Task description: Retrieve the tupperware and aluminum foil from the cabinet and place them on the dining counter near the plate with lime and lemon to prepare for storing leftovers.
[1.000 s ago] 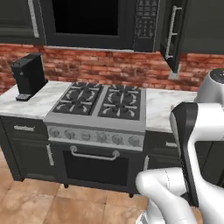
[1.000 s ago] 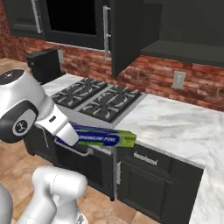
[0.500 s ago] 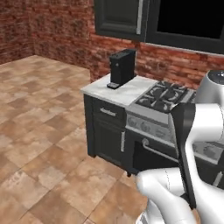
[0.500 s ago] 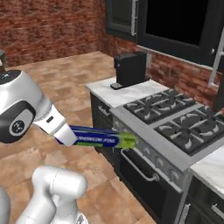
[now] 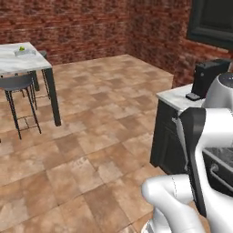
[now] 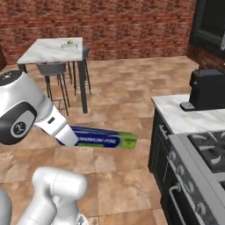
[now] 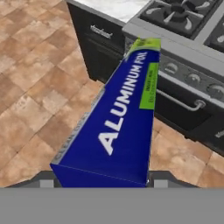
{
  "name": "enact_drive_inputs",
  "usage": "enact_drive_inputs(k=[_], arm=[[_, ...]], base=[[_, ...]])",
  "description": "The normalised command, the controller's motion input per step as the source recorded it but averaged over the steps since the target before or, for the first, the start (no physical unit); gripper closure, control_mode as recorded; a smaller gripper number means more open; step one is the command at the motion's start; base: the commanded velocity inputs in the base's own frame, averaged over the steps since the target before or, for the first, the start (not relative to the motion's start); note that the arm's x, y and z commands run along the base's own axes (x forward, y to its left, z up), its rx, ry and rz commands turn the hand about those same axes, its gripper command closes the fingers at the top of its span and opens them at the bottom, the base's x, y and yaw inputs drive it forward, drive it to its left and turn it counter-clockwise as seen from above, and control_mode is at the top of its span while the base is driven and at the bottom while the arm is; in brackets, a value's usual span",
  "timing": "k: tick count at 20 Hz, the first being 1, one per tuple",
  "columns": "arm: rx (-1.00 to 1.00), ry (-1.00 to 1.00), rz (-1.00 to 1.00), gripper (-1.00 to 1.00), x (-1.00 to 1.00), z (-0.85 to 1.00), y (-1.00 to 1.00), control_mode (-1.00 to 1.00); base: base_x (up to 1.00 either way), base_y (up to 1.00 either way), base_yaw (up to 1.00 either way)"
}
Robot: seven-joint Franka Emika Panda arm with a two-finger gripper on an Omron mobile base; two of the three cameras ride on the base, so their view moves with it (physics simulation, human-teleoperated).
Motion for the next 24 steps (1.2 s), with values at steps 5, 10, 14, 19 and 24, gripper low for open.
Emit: enact_drive_inputs(k=[5,10,14,19,24], arm=[[0.00,0.00,0.00,1.00,0.00,0.00,0.00,1.00],[0.00,0.00,0.00,1.00,0.00,0.00,0.00,1.00],[0.00,0.00,0.00,1.00,0.00,0.00,0.00,1.00],[0.00,0.00,0.00,1.00,0.00,0.00,0.00,1.00],[0.00,0.00,0.00,1.00,0.00,0.00,0.00,1.00]], base=[[1.00,-0.13,0.53],[1.00,-0.29,0.48],[1.00,-0.48,0.39],[1.00,-0.69,0.29],[1.00,-0.86,0.23]])
